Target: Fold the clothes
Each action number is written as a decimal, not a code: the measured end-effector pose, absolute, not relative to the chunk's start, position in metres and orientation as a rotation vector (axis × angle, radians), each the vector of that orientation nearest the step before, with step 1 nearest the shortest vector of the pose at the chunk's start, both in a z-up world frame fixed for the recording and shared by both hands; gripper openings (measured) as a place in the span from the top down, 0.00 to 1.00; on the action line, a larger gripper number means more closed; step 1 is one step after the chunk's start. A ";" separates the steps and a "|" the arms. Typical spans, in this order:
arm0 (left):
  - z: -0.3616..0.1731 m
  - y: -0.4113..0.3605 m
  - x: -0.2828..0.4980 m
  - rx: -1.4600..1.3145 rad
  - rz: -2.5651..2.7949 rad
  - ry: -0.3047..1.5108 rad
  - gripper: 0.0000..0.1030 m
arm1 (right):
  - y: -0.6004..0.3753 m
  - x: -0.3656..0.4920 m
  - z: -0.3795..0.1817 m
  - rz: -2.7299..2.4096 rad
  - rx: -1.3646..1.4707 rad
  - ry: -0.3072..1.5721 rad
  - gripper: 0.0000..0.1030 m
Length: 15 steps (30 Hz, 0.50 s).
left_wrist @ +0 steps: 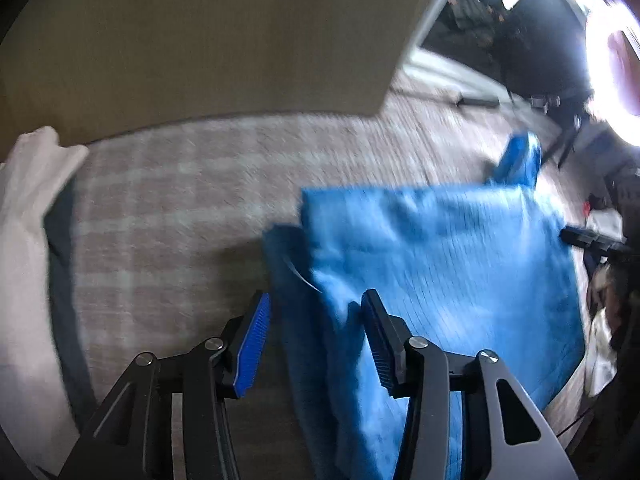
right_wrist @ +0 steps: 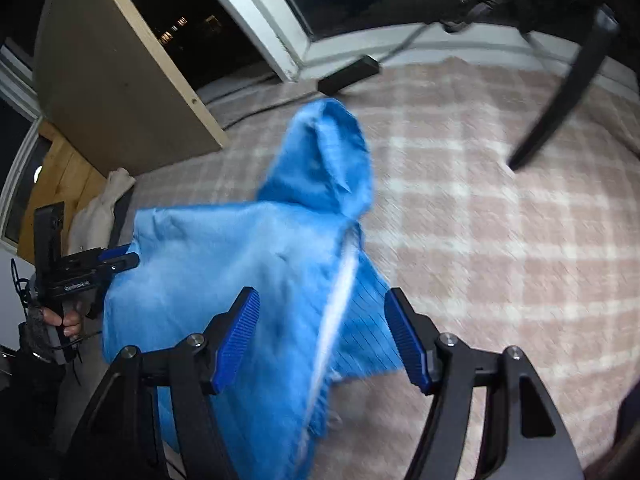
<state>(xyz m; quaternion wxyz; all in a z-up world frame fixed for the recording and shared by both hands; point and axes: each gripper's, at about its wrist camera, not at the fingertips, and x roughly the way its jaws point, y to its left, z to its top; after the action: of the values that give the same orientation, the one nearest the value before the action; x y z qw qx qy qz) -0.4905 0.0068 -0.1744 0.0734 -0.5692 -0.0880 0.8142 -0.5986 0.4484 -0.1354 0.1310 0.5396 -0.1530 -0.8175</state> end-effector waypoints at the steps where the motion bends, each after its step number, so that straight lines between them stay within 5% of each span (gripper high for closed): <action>1: -0.172 0.006 -0.496 -1.699 2.444 -0.269 0.49 | 0.443 -0.602 -0.135 -2.373 1.560 -0.425 0.58; 6: -0.174 0.015 -0.530 -1.672 2.434 -0.206 0.44 | 0.423 -0.617 -0.139 -2.339 1.577 -0.346 0.63; 7: -0.181 0.023 -0.538 -1.679 2.424 -0.170 0.48 | 0.420 -0.620 -0.140 -2.332 1.583 -0.334 0.63; 8: -0.188 0.031 -0.546 -1.686 2.414 -0.134 0.70 | 0.417 -0.623 -0.141 -2.326 1.589 -0.322 0.63; 10: -0.192 0.035 -0.546 -1.697 2.371 -0.104 0.87 | 0.412 -0.627 -0.143 -2.317 1.595 -0.306 0.63; 13: -0.183 0.025 -0.538 -1.657 2.426 -0.148 0.94 | 0.409 -0.628 -0.138 -2.328 1.597 -0.286 0.60; 15: -0.177 0.011 -0.529 -1.634 2.440 -0.205 0.87 | 0.415 -0.624 -0.128 -2.360 1.579 -0.316 0.52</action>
<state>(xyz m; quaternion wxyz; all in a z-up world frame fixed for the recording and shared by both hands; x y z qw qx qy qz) -0.5285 0.0114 -0.1766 0.0987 -0.5522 -0.0694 0.8249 -0.6237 0.4147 -0.1280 0.1416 0.5470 -0.1096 -0.8177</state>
